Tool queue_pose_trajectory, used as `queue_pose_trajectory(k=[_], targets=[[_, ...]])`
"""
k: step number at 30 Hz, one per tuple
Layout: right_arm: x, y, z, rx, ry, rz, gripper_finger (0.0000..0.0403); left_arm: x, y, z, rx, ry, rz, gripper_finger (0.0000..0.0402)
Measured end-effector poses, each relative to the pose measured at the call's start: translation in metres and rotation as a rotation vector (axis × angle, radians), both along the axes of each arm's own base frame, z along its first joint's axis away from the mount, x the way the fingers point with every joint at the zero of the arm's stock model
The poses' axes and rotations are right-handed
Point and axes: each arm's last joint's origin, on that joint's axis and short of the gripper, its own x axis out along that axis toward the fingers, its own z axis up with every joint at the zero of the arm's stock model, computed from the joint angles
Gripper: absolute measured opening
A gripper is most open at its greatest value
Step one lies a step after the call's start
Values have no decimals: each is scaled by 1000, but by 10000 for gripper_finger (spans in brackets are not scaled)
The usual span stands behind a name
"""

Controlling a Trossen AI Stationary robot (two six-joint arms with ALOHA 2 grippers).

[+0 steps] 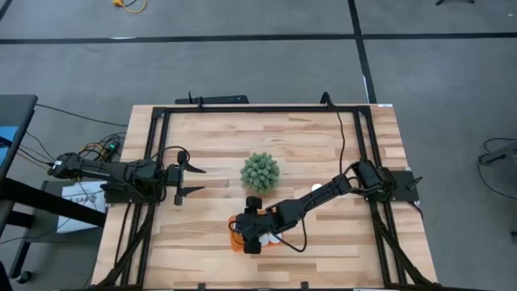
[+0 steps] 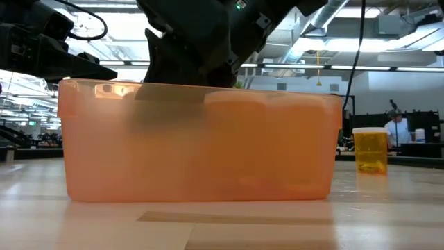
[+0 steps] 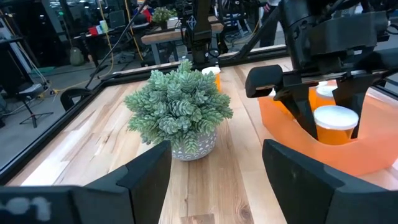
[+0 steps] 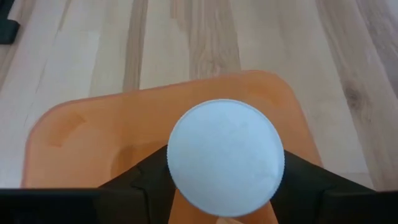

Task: Pick and place pill bottles into a basket
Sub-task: Put the orange pill bottle into the orange bin

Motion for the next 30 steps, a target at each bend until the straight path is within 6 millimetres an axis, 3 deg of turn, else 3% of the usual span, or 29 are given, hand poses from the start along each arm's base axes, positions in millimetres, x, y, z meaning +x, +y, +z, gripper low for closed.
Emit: queue_pose_trajectory(k=[22,30], targets=[[1,1,29,-45,45,-13,246,0,0,0,-2,1,0,242],[-11,18,51,-192,124,-2,246,0,0,0,-4,0,0,242]])
